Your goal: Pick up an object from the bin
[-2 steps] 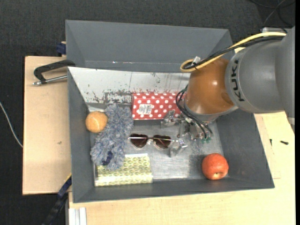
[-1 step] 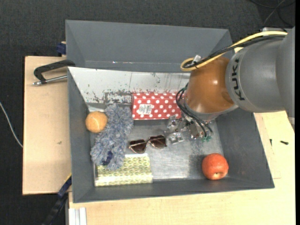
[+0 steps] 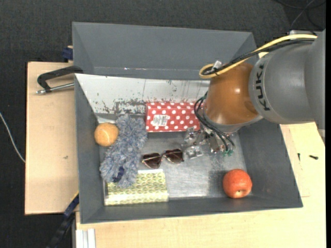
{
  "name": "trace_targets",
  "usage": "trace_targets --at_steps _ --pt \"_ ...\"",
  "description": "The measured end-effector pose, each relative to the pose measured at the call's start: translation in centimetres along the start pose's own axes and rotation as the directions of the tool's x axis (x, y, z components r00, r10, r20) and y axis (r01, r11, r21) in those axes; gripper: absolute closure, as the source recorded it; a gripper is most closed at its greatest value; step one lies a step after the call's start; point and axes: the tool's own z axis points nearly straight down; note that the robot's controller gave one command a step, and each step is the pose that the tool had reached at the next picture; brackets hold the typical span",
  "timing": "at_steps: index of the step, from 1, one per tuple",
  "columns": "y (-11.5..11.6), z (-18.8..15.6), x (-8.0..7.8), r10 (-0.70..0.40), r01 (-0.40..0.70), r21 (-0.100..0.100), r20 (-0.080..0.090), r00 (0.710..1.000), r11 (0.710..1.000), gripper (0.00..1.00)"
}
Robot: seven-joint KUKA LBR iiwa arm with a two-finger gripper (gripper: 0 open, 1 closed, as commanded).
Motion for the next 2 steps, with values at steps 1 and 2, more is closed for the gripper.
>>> trace_targets --at_steps 1,2 --pt "0.0 -4.1 0.2 0.011 -0.011 -0.002 -0.015 1.000 1.000 1.00" --pt "0.1 -5.2 0.0 0.004 -0.004 0.001 0.000 1.000 1.000 1.00"
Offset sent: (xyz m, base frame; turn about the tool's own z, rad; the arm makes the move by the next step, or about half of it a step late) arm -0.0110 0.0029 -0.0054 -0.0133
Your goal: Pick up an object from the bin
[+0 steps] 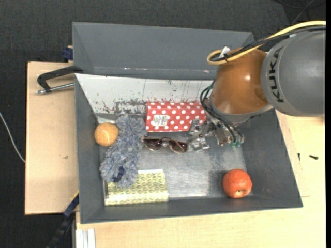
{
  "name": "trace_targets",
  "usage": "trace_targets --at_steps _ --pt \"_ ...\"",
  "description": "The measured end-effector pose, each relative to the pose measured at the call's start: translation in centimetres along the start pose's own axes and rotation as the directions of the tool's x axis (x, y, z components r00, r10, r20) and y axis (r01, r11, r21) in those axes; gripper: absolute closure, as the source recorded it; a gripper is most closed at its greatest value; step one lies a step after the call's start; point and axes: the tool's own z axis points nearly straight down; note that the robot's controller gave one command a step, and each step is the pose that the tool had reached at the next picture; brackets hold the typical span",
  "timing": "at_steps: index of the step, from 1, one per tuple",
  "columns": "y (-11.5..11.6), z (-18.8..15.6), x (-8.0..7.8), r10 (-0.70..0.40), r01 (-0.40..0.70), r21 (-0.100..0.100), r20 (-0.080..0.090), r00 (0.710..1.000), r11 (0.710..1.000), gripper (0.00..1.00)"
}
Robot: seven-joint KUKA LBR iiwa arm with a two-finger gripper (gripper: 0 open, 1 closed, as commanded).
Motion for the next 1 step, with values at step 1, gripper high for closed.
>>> trace_targets --at_steps 1 --pt "-0.43 -3.62 0.52 -0.017 0.017 -0.003 -0.016 1.000 1.000 1.00"
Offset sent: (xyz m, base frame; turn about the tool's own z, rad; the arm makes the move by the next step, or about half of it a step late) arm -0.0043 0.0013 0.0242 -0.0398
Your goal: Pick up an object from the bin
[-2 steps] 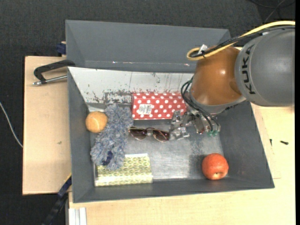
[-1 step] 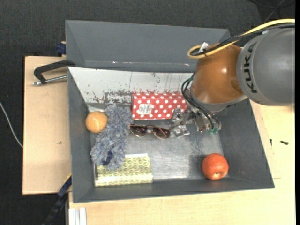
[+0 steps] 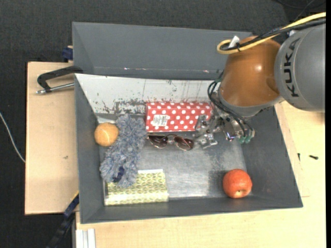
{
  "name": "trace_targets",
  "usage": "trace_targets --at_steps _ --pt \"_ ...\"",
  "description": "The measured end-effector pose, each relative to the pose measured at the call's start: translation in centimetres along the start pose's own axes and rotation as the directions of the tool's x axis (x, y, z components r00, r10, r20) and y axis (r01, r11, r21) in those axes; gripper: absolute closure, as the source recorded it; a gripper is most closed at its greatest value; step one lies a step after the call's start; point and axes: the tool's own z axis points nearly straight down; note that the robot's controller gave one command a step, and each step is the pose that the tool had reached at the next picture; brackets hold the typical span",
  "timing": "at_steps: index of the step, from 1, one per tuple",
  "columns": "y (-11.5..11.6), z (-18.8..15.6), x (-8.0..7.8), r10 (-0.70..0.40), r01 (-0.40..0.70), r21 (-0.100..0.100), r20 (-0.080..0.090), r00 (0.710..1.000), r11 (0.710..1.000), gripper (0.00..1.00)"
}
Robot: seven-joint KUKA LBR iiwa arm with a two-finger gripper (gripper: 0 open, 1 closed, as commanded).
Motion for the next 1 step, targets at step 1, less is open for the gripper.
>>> trace_targets --at_steps 1 --pt "-0.01 -5.89 -0.25 -0.001 0.001 0.003 0.011 1.000 1.000 1.00"
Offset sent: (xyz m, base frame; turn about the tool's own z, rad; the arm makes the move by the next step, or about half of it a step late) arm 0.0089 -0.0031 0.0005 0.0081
